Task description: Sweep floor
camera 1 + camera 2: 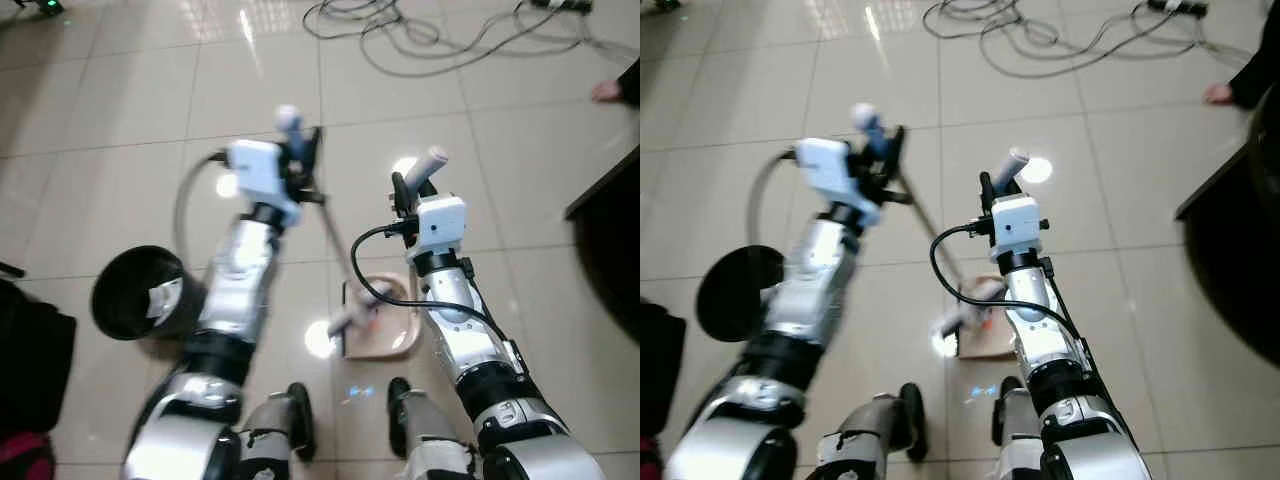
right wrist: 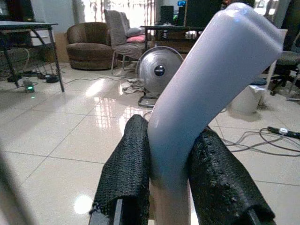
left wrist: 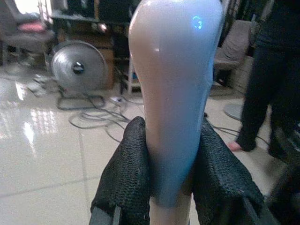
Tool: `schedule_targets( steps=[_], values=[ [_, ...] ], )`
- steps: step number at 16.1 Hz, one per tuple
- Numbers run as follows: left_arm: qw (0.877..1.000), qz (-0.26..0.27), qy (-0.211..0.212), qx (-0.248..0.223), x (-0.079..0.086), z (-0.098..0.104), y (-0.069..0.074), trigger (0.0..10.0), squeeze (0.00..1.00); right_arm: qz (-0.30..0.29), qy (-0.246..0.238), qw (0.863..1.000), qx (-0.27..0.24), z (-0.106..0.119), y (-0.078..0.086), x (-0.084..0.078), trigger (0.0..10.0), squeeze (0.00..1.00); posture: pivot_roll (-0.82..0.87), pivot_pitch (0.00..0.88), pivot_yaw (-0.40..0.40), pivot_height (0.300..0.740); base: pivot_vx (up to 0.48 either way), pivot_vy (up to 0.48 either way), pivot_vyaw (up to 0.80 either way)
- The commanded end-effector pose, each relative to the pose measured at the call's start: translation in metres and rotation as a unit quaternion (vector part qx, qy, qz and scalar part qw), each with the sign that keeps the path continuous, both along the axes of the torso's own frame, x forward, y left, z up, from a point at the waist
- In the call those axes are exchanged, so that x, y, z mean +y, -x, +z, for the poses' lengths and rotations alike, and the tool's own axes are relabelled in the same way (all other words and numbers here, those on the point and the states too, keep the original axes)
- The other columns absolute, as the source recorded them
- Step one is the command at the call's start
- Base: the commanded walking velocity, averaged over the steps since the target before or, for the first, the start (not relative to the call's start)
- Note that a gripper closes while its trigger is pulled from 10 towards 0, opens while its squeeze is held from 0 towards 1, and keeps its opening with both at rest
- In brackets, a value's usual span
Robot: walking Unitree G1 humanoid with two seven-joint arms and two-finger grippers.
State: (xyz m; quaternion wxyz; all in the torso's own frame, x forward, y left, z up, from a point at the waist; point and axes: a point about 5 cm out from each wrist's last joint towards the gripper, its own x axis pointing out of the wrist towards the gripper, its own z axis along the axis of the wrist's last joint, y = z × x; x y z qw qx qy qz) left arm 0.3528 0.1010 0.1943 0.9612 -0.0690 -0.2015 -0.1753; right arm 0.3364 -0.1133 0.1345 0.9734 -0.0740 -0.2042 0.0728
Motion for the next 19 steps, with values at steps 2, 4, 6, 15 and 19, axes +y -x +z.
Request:
schedule_targets(
  steps=[2,4,6,15,19],
  values=[
    [0.999,0.007,-0.024,-0.046,0.026,0.021,0.005,10.0,0.0,-0.002,-0.009,1.0,0.019,-0.006,0.001,-0.007,10.0,0.0,0.1,0.148,0.033,0.74,0.0,0.0,0.0],
    [0.997,0.021,-0.041,-0.055,0.043,0.029,0.007,10.0,0.0,-0.002,-0.016,1.0,0.019,-0.006,0.003,-0.011,10.0,0.0,0.09,0.122,0.023,0.74,0.0,0.0,0.0],
    [0.997,0.045,-0.043,-0.05,0.07,0.035,0.01,10.0,0.0,0.0,-0.042,0.999,0.013,-0.002,0.009,-0.014,10.0,0.0,0.07,0.077,0.015,0.74,0.0,0.0,0.0],
    [0.978,0.086,-0.178,0.059,0.088,-0.027,0.026,10.0,0.0,-0.015,-0.244,0.969,-0.032,0.04,0.035,-0.042,10.0,0.0,0.03,0.008,0.047,0.74,0.0,0.0,0.0],
    [0.971,0.093,-0.192,0.11,0.097,-0.052,0.042,10.0,0.0,-0.011,-0.257,0.966,-0.04,0.064,0.049,-0.053,10.0,0.0,0.01,0.0,0.058,0.74,0.0,0.0,0.0]
  ],
)
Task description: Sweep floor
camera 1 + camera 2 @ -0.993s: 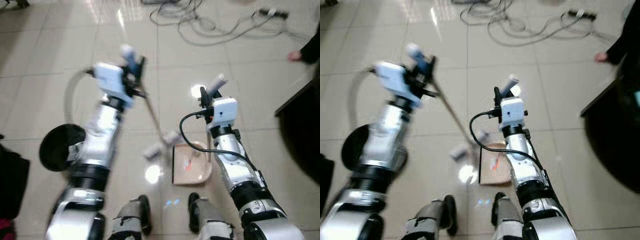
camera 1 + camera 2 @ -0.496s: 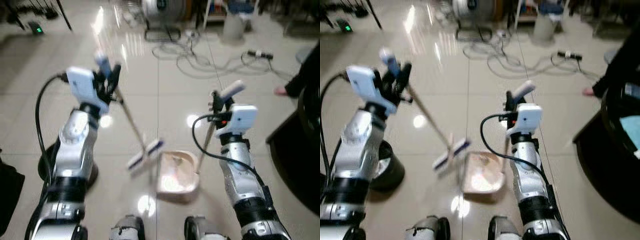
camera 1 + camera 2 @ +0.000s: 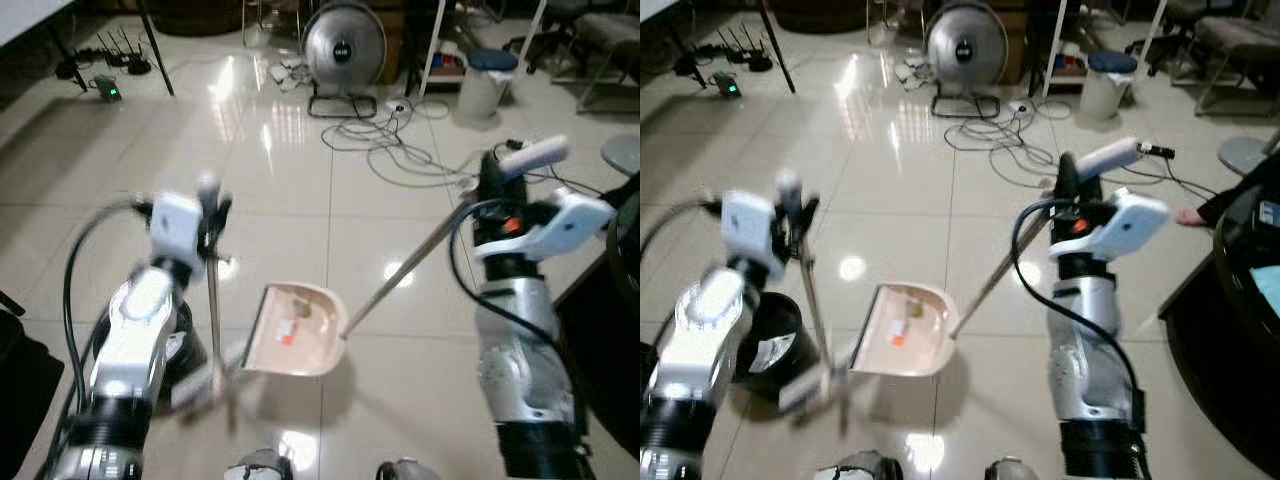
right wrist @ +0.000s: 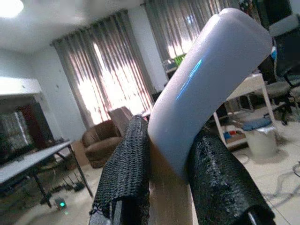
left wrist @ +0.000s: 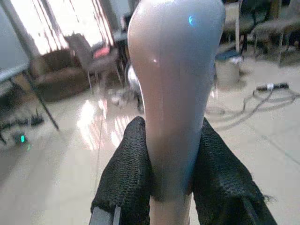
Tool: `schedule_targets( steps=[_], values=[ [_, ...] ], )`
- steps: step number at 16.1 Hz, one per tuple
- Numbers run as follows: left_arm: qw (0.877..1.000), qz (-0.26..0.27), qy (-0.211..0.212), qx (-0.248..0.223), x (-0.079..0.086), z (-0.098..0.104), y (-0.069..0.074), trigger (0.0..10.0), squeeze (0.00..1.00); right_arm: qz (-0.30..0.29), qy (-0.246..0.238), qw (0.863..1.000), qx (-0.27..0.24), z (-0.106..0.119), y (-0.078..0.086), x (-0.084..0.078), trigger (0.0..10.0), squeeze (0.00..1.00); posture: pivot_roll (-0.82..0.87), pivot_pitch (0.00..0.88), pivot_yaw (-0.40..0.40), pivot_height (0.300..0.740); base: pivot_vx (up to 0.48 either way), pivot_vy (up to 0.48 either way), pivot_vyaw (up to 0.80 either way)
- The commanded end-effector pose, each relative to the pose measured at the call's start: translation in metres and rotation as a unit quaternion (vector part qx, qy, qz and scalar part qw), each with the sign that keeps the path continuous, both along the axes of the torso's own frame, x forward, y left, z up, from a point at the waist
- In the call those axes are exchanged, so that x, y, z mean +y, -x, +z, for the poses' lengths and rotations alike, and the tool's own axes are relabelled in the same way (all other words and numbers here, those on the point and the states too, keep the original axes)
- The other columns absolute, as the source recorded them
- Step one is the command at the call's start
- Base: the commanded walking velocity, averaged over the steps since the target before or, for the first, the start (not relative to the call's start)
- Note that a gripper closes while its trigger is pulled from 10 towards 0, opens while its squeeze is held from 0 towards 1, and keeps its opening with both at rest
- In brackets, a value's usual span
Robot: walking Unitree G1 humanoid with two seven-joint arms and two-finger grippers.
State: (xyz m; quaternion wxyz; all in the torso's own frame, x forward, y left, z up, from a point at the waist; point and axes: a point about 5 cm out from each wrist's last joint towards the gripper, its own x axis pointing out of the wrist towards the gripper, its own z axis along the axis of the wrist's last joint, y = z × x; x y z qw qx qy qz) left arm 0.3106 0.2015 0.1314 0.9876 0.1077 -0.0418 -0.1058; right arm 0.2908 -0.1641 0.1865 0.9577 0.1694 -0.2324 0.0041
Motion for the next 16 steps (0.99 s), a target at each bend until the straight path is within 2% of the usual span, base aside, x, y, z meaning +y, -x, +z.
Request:
schedule_targets(
  steps=[1,2,6,10,16],
  values=[
    [1.0,-0.001,-0.008,-0.014,-0.001,0.009,0.004,10.0,0.0,0.002,0.005,1.0,-0.023,0.019,0.004,-0.003,10.0,0.0,0.01,0.0,0.058,0.74,0.0,0.0,0.0],
    [1.0,0.005,-0.009,-0.006,0.002,0.006,0.008,10.0,0.0,0.006,0.008,1.0,-0.022,0.025,0.007,-0.003,10.0,0.0,0.01,0.0,0.058,0.74,0.0,0.0,0.0],
    [0.998,0.028,-0.022,0.043,0.009,-0.016,0.027,10.0,0.0,0.016,0.022,0.999,-0.025,0.049,0.008,-0.005,10.0,0.0,0.02,0.0,0.048,0.74,0.0,0.0,0.79],
    [0.998,0.028,-0.027,0.044,0.005,-0.016,0.039,10.0,0.0,0.027,0.029,0.999,-0.001,0.057,0.005,-0.002,10.0,0.0,0.03,0.0,0.046,0.74,0.0,0.0,0.79],
    [0.999,0.015,-0.037,0.028,-0.005,-0.011,0.043,10.0,0.0,0.034,0.04,0.999,-0.003,0.078,0.003,0.001,10.0,0.0,0.03,0.0,0.044,0.74,0.041,0.0,0.79]
  ],
)
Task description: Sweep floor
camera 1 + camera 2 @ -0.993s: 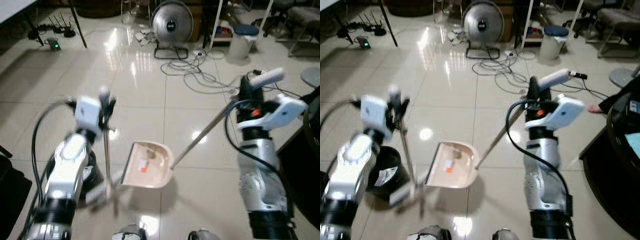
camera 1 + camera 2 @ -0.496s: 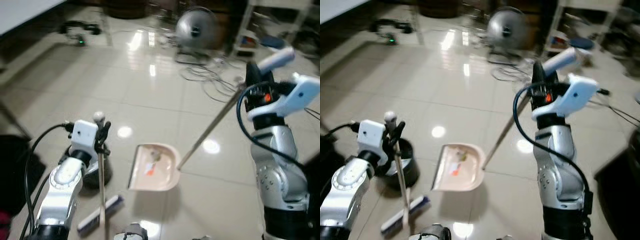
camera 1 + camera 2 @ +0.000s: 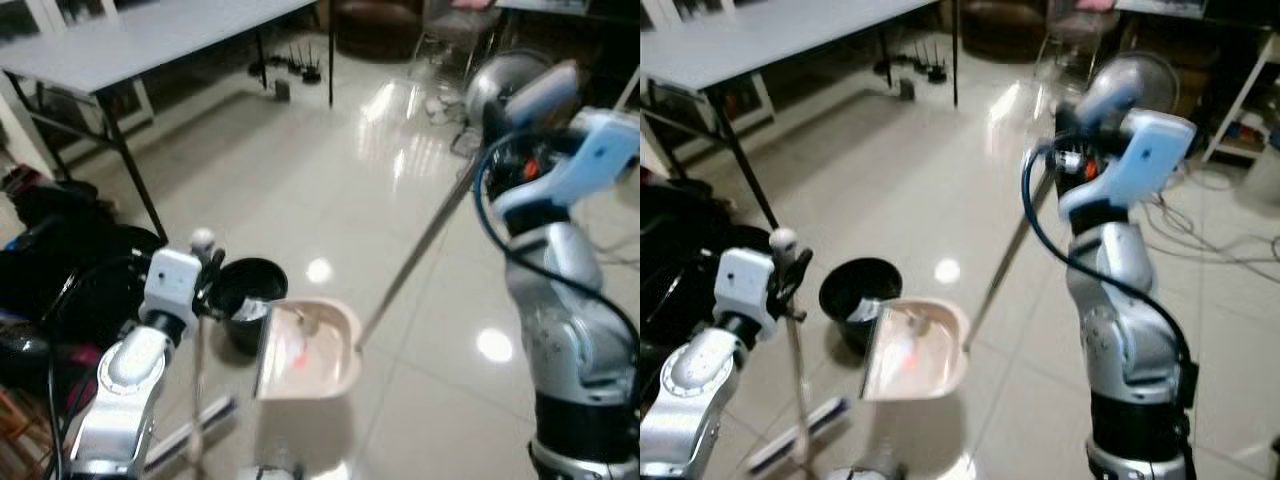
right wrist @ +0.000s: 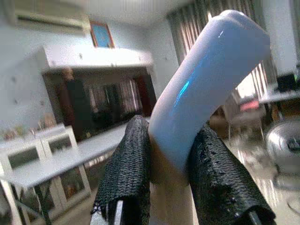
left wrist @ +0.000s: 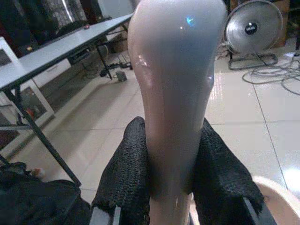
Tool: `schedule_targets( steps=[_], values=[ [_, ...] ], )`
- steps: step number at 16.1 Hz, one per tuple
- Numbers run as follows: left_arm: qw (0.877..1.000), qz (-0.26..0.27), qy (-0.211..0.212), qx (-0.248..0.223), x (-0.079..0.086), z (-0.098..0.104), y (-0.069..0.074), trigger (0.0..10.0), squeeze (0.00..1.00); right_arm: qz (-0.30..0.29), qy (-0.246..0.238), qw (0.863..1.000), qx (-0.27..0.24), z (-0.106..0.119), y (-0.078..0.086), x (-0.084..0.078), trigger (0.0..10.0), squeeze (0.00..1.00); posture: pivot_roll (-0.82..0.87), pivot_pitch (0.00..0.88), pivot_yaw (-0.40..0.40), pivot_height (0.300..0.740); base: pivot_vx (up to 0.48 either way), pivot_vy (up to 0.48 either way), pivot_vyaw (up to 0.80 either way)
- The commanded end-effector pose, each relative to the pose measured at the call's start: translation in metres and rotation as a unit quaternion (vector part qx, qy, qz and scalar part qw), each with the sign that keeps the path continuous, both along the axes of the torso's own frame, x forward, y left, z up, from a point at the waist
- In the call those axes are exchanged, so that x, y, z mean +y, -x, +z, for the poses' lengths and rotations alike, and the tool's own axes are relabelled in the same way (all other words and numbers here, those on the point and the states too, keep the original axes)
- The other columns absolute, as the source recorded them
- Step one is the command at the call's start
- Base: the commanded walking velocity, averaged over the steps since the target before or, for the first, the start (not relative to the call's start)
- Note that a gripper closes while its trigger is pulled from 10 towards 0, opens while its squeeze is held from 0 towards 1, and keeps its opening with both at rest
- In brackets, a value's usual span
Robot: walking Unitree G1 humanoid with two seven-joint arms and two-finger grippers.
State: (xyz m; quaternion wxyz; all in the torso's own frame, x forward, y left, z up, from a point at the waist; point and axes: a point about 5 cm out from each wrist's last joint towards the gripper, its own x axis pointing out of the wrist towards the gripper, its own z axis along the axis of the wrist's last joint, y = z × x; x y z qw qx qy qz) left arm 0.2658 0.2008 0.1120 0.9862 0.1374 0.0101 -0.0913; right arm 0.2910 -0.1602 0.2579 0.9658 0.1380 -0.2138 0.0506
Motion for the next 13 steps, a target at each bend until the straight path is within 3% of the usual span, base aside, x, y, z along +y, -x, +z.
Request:
schedule_targets(
  steps=[1,12,13],
  values=[
    [1.0,-0.009,-0.002,-0.019,-0.006,0.0087,-0.001,10.0,0.0,-0.001,-0.003,1.0,-0.017,0.0103,0.0025,-0.0013,10.0,0.0,0.03,0.0,0.042,0.74,0.266,0.0,0.79],
    [1.0,-0.015,-0.001,-0.02,-0.0107,0.0123,-0.0005,10.0,0.0,0.008,-0.014,1.0,-0.009,0.0153,-0.0002,0.0019,10.0,0.0,0.04,0.0,0.03,0.74,0.328,0.0,0.79],
    [1.0,-0.016,0.0,-0.02,-0.0106,0.0124,-0.0007,10.0,0.0,0.01,-0.015,1.0,-0.01,0.0161,-0.0004,0.0029,10.0,0.0,0.04,0.0,0.03,0.74,0.375,0.0,0.0]
  ],
)
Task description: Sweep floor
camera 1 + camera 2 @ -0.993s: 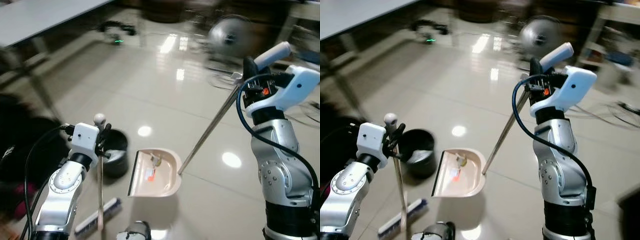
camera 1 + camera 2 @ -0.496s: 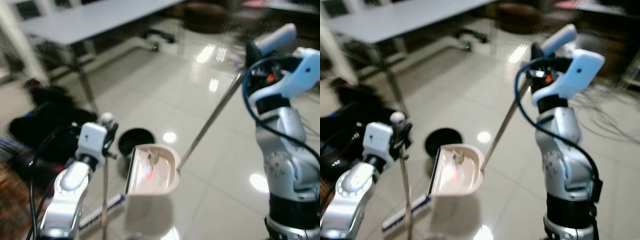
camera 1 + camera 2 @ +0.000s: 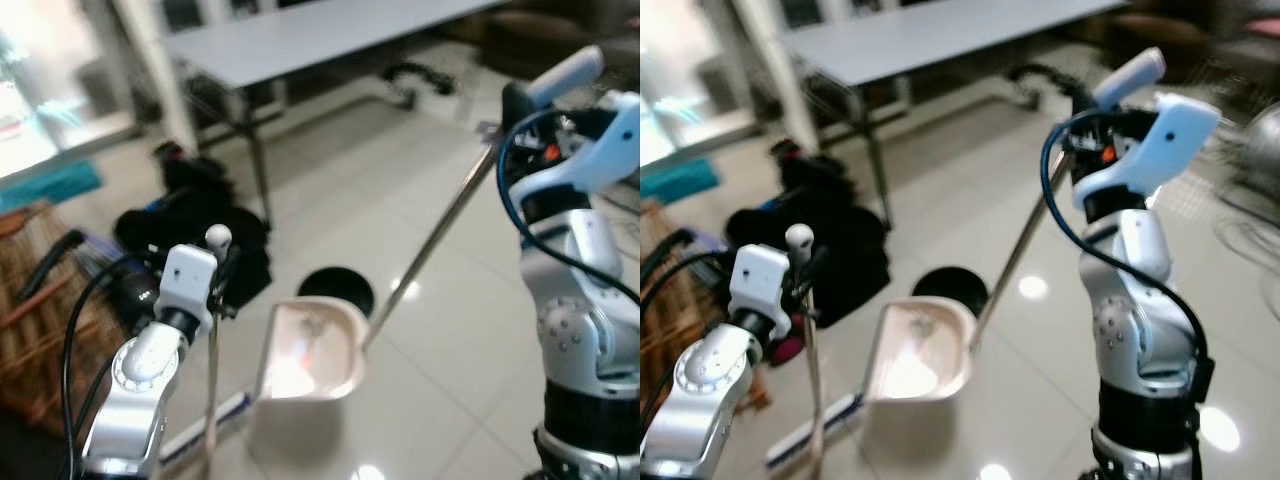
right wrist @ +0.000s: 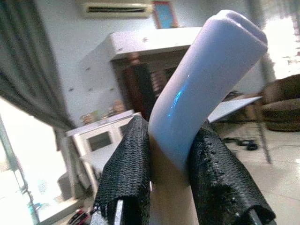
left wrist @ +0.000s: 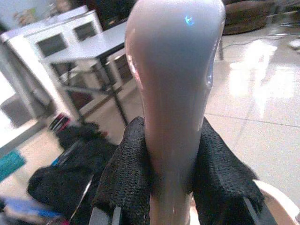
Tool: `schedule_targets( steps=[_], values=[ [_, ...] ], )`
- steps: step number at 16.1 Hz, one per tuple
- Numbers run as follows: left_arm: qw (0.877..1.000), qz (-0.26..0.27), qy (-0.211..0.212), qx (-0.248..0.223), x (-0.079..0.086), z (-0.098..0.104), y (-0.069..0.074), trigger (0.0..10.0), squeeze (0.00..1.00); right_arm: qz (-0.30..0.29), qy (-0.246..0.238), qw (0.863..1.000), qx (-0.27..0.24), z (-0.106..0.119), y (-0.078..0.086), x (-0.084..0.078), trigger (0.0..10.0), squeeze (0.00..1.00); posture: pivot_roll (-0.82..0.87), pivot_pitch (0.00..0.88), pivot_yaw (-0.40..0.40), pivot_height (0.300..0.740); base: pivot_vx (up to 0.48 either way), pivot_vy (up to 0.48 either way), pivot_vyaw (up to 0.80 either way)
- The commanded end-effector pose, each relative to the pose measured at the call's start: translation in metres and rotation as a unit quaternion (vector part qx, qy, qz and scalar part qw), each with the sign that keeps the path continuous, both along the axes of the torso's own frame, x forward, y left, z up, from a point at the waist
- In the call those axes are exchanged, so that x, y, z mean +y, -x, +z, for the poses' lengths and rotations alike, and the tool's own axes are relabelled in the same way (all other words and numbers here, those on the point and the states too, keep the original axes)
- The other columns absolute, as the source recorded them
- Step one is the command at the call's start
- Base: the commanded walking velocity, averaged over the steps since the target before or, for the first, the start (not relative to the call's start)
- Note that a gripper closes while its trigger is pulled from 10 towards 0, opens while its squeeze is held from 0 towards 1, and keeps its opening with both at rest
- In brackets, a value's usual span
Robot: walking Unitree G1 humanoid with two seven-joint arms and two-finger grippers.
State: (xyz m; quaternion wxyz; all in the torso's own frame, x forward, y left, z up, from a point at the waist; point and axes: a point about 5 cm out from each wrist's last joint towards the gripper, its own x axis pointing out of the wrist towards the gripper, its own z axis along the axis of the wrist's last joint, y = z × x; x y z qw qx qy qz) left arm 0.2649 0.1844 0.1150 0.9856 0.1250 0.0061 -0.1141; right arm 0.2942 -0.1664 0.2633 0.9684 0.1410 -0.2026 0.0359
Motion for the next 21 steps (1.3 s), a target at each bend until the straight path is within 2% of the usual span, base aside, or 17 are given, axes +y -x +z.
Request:
schedule_targets(
  steps=[1,8,14,18,21],
  values=[
    [1.0,0.007,-0.012,-0.02,0.006,0.009,-0.002,10.0,0.0,0.021,-0.014,0.999,-0.024,0.011,0.003,0.009,10.0,0.0,0.04,0.0,0.03,0.74,0.379,0.0,0.0],
    [1.0,-0.004,-0.006,-0.015,0.001,0.007,-0.004,10.0,0.0,-0.005,-0.019,0.999,-0.034,0.017,0.004,-0.002,10.0,0.0,0.02,0.0,0.041,0.74,0.374,0.0,0.0],
    [1.0,-0.011,-0.004,-0.013,-0.001,0.006,-0.006,10.0,0.0,-0.027,-0.023,0.999,-0.034,0.021,0.007,-0.012,10.0,0.0,0.01,0.0,0.044,0.74,0.376,0.0,-0.67],
    [1.0,-0.013,-0.002,-0.012,-0.001,0.006,-0.007,10.0,0.0,-0.04,-0.056,0.997,-0.039,0.021,0.007,-0.018,10.0,0.0,0.02,0.0,0.042,0.74,0.376,0.0,0.0],
    [1.0,0.003,-0.002,-0.015,0.004,0.006,-0.006,10.0,0.0,-0.045,-0.064,0.996,-0.038,0.021,0.007,-0.023,10.0,0.0,0.02,0.0,0.041,0.74,0.0,0.0,0.0]
  ],
)
